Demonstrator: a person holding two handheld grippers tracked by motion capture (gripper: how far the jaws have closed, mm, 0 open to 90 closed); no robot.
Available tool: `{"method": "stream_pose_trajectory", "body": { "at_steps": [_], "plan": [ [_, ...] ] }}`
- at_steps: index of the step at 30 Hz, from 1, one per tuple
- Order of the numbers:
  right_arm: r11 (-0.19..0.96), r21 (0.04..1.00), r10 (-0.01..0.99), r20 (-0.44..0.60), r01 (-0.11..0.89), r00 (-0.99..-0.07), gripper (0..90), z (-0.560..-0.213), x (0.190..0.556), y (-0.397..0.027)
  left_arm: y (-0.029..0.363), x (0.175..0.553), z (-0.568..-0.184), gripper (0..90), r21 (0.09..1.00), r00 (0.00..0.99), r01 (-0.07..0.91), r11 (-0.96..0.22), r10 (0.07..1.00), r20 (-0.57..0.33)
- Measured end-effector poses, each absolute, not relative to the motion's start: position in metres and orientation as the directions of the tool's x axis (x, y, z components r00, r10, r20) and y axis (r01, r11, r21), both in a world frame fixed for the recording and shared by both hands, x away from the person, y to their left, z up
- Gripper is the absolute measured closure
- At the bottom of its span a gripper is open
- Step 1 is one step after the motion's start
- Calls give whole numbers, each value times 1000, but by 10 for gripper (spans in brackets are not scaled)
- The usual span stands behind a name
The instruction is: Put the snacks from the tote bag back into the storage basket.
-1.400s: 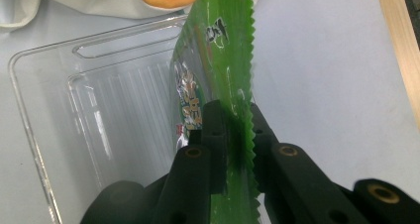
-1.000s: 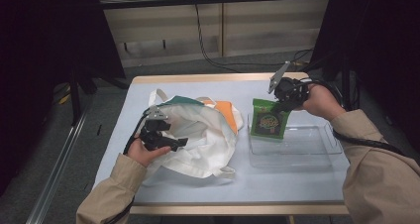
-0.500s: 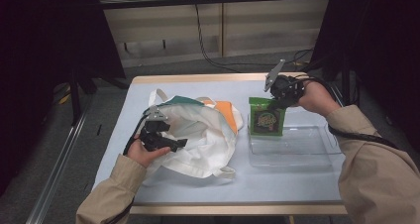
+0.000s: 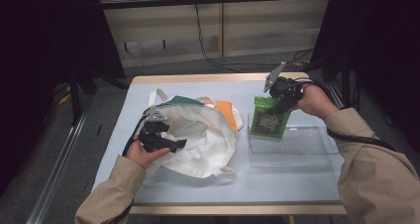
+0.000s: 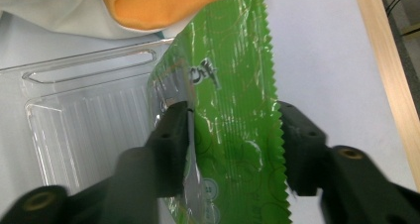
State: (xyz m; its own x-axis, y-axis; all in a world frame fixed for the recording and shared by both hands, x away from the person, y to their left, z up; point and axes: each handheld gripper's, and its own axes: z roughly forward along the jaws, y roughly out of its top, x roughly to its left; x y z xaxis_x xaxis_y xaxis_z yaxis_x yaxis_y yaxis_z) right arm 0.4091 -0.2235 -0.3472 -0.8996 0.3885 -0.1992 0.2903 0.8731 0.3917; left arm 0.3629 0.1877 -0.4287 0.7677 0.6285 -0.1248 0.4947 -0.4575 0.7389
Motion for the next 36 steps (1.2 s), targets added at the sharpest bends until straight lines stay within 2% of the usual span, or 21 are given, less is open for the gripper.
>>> {"method": "stream_pose_trajectory", "body": {
  "at_steps": [4, 9, 18, 20, 21, 25, 36],
  "plan": [
    [857, 411, 420, -208, 311, -883, 346, -345, 406, -228, 186, 363, -428, 62, 736, 768, 494, -462, 629, -120],
    [829, 442, 464, -204, 341, -862, 271, -343, 399, -238, 183, 363, -428, 62, 738, 774, 489, -465, 622, -121],
    [811, 451, 500, -204, 372, -842, 226, -340, 387, -253, 180, 363, -426, 62, 737, 786, 475, -481, 609, -109],
    [805, 460, 514, -223, 375, -829, 247, -339, 385, -256, 179, 363, -426, 62, 736, 784, 476, -481, 611, -109],
    [798, 465, 534, -252, 383, -807, 256, -339, 384, -258, 179, 363, -426, 62, 740, 784, 476, -476, 611, -111],
    [753, 506, 590, -235, 421, -772, 238, -338, 388, -261, 177, 362, -426, 62, 737, 786, 476, -479, 608, -112],
    [742, 512, 590, -190, 434, -785, 211, -343, 385, -260, 179, 362, -424, 63, 739, 786, 472, -480, 609, -106]
  ]
}}
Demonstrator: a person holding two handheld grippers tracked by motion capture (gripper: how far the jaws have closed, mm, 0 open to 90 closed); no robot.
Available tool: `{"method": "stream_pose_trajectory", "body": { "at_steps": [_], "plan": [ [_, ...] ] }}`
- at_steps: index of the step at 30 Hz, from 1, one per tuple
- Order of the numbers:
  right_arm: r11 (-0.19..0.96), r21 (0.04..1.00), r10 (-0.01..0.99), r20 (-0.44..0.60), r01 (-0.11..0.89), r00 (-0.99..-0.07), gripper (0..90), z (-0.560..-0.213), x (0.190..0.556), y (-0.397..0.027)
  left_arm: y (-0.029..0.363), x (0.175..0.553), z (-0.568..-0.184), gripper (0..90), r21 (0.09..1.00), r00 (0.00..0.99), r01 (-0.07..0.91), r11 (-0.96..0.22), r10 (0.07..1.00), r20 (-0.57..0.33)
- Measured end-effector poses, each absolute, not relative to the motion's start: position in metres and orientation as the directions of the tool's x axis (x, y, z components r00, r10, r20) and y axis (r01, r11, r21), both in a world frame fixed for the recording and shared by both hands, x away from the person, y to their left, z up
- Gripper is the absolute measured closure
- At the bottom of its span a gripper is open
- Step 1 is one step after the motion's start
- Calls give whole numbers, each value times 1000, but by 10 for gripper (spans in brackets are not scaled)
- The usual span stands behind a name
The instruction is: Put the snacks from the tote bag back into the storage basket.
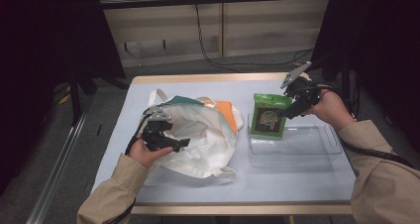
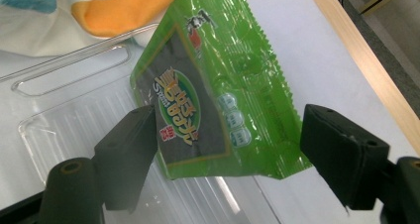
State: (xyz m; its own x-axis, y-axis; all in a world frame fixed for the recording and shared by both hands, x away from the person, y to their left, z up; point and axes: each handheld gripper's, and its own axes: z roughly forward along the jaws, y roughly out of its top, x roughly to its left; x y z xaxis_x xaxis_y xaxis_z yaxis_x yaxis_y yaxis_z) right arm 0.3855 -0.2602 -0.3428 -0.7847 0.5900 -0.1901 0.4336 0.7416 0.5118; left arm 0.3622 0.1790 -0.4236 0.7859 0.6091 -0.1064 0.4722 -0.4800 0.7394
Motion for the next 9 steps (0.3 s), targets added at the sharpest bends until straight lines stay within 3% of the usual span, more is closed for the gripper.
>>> {"method": "stream_pose_trajectory", "body": {
  "at_steps": [9],
  "plan": [
    [725, 527, 595, -152, 444, -790, 161, -342, 369, -267, 177, 361, -423, 62, 740, 787, 471, -480, 608, -107]
  ]
}}
